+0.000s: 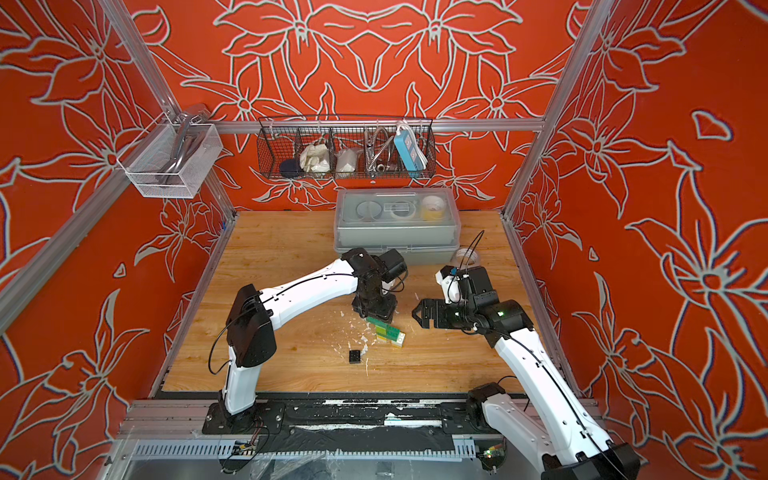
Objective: Assemble a giraffe with lego
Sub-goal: Assemble the lego brick with the lego brick.
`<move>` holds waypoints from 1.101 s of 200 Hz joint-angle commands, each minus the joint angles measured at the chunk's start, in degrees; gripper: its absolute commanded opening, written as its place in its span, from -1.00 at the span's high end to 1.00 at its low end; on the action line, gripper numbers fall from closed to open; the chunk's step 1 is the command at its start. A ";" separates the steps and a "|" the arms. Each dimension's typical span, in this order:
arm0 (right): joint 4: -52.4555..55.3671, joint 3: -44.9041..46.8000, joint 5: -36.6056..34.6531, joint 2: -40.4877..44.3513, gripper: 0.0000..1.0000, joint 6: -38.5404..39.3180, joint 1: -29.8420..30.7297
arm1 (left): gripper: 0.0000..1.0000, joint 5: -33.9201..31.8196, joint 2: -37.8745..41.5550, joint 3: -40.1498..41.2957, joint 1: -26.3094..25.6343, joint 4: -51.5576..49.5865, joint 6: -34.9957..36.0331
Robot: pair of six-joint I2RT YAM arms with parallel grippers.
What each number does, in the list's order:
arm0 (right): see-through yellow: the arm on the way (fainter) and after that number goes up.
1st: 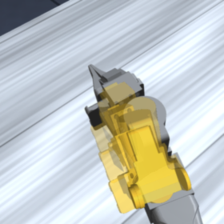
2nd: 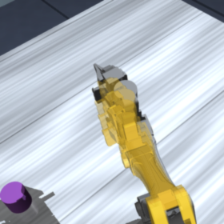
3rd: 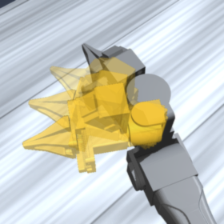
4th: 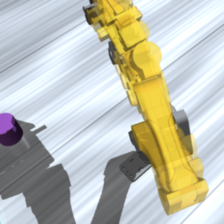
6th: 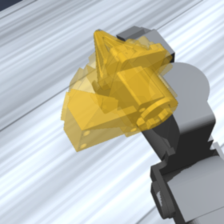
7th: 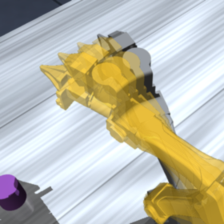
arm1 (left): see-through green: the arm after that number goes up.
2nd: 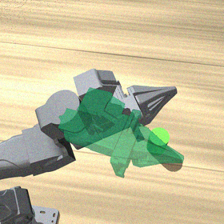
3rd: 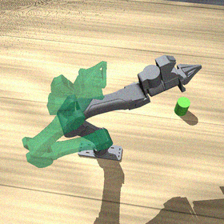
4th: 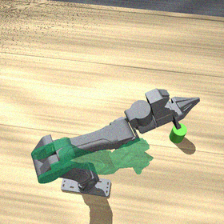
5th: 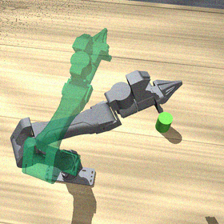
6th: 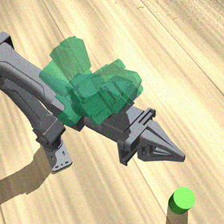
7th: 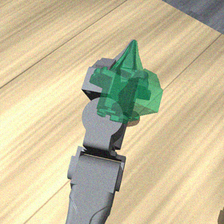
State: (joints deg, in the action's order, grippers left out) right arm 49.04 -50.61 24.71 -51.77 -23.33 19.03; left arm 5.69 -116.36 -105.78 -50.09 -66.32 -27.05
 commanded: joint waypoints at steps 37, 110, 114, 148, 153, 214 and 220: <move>-0.43 0.69 0.95 0.45 -1.00 0.13 -0.31 | 0.02 -0.91 -4.97 4.02 0.51 0.28 3.95; -0.53 0.59 1.05 0.10 -1.00 0.13 -0.29 | 0.01 -0.33 -4.87 4.10 0.69 -0.01 6.64; -0.66 0.59 0.97 0.08 -1.00 0.13 -0.30 | 0.01 -0.33 -4.92 4.04 0.69 -0.26 6.55; -0.79 0.59 0.87 -0.19 -0.99 -0.05 -0.31 | 0.01 -1.60 -5.99 2.86 0.61 -3.27 4.26; -0.81 0.56 0.87 -0.13 -1.00 -0.09 -0.29 | 0.01 -1.79 -5.99 2.77 0.60 -3.37 3.85; -1.00 0.61 1.21 -0.44 -0.99 -0.06 -0.32 | 0.02 -3.01 -4.39 2.40 0.60 -2.54 1.88; -1.05 0.60 1.16 -0.44 -1.00 -0.02 -0.30 | 0.02 -2.86 -4.16 2.61 0.60 -2.09 1.84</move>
State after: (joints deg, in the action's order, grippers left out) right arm 48.80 -50.61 25.17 -51.94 -23.33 19.03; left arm 6.37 -116.46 -106.10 -49.56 -66.74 -24.38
